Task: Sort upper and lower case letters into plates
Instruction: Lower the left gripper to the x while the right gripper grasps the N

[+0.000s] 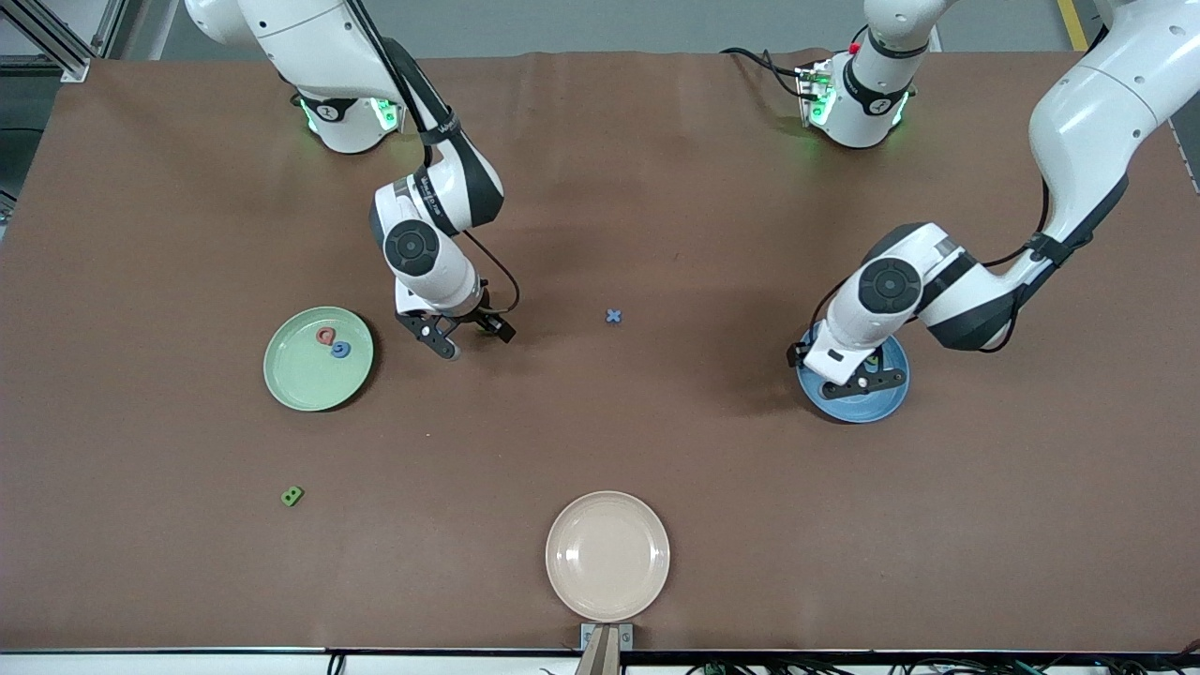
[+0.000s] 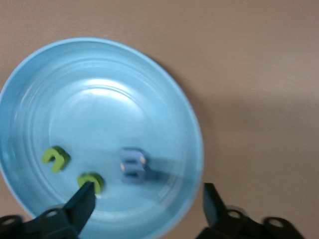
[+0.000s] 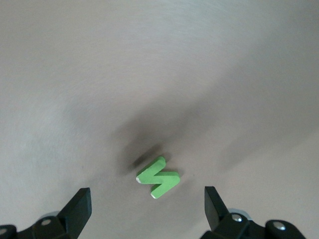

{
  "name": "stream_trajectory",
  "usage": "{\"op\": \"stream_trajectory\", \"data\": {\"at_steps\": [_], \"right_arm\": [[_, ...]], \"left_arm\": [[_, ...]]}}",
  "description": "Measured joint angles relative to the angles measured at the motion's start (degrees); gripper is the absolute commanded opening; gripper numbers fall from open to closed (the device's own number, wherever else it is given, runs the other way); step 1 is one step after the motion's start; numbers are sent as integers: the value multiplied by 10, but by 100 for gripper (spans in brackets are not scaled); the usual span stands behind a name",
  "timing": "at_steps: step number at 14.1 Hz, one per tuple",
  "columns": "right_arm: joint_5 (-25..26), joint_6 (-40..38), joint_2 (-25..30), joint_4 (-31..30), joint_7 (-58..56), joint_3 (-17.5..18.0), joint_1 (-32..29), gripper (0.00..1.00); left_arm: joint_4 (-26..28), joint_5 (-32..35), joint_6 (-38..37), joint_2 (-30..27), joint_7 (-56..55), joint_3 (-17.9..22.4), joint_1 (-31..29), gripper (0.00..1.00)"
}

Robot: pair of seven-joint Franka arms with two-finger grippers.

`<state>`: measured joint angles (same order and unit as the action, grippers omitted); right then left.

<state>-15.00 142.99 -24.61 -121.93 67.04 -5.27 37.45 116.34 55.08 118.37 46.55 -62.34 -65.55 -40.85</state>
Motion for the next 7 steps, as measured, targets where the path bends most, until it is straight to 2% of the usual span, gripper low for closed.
{"op": "stream_trajectory", "data": {"at_steps": [3,5,7], "right_arm": [[-4,15,0,-1,139,-2,0,100],[-5,15,0,-4,192,-5,-1,97],[-5,15,-1,-9,235,-8,-2,97]], "left_arm": [[-12,-43,-28,-2,-13,-50,19,100],[-21,-53,-28,-2,-57,-50,71,100],[-36,-54,-28,-2,-115,-29,150,100]]}}
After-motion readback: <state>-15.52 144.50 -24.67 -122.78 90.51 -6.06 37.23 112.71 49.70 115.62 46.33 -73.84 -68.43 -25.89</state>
